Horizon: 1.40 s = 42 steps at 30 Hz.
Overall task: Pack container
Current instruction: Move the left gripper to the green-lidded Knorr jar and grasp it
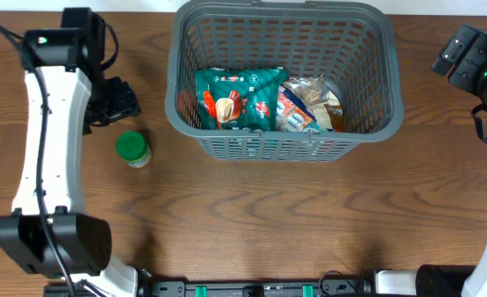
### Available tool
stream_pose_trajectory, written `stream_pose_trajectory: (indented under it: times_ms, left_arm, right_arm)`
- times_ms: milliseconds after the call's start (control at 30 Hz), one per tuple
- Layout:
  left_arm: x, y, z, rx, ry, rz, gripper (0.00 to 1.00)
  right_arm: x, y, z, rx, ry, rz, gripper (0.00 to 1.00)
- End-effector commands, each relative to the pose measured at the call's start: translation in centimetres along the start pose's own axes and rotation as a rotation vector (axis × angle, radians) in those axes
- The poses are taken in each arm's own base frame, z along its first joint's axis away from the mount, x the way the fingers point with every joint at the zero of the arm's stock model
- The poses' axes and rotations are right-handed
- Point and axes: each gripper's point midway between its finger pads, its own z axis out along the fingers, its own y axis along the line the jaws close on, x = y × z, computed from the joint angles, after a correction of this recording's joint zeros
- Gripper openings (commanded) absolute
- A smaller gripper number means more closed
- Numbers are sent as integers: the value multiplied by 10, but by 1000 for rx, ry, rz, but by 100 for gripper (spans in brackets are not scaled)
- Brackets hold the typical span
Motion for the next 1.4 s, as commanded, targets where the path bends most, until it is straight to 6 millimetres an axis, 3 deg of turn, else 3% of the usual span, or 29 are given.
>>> stream_pose_trajectory:
  times_ms: [0, 200, 533, 967, 1367]
  left_arm:
    - [4, 0, 19, -9, 35, -19, 79]
    - [13, -17, 58, 69, 86, 51, 79]
    - [15, -20, 111, 71, 62, 65, 79]
    - [16, 0, 125, -1, 60, 37, 79]
    - [0, 8, 127, 17, 17, -9, 79]
  right_arm:
    - [-1, -5, 1, 19, -5, 18, 99]
    - [-1, -5, 1, 19, -5, 18, 99]
    - [-1, -5, 1, 19, -5, 18, 99]
    - [-1, -5, 1, 19, -5, 18, 99]
    - [-1, -5, 1, 19, -5, 18, 99]
